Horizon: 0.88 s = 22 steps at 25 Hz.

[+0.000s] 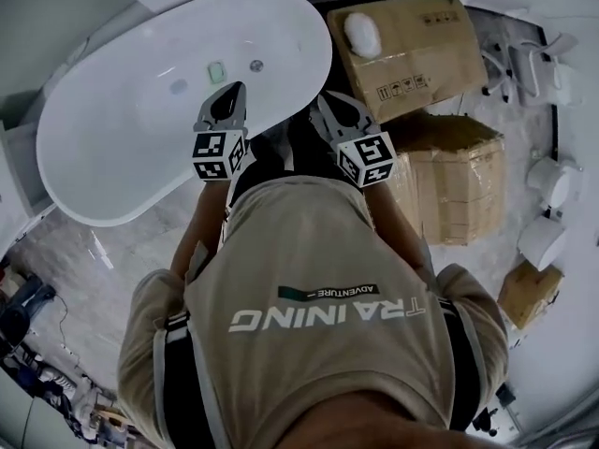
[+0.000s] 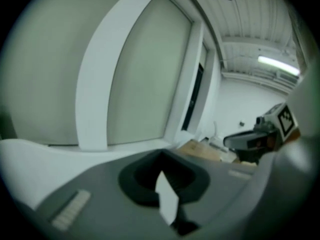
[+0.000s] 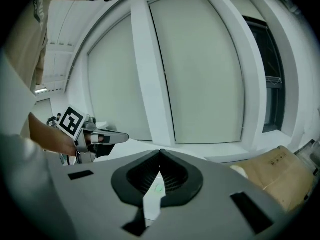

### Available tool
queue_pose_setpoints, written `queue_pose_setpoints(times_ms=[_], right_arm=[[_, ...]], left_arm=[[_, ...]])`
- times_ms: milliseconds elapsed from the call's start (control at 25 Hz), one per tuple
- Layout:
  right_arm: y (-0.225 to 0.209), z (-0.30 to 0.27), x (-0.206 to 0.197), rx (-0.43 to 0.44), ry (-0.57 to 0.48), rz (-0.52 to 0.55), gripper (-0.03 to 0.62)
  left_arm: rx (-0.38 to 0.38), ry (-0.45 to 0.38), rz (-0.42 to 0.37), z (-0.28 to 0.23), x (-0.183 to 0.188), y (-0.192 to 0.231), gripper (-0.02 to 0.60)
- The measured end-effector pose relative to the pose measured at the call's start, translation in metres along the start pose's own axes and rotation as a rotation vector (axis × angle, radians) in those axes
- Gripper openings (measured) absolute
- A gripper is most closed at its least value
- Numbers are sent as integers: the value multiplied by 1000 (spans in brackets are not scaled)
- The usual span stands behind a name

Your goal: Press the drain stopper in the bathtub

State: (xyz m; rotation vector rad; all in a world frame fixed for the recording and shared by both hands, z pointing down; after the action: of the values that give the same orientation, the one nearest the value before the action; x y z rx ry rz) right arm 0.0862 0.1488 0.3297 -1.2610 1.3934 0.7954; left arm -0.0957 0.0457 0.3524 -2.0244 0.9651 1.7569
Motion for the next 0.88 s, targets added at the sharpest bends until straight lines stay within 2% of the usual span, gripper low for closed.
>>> queue_pose_setpoints(times_ms=[240,400,680,880], right_arm=[[-31,-67,10,158,11,-15,9],[-59,-114,22,257,8,12,9],[-108,-175,14,361,57,25,9],[-133,-212,-7,374,95,44,9]], left_arm=[[157,8,10,-24,22,27,3],[219,29,-9,-56,34,35,2],[292,80,-9,-115,30,44,3],[327,140,24,-143,4,66,3]])
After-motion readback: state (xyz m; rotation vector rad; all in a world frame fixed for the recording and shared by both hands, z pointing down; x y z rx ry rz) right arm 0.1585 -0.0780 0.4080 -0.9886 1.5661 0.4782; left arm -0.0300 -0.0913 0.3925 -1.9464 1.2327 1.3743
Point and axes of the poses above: the fingertips, and each gripper's own axes: z backward along the fingers, y to its left, x out of its top, the point moved 5 cm from there along z, backward along the fingers, and after that the axes turned 12 degrees about -y, right-handed, at the moved point
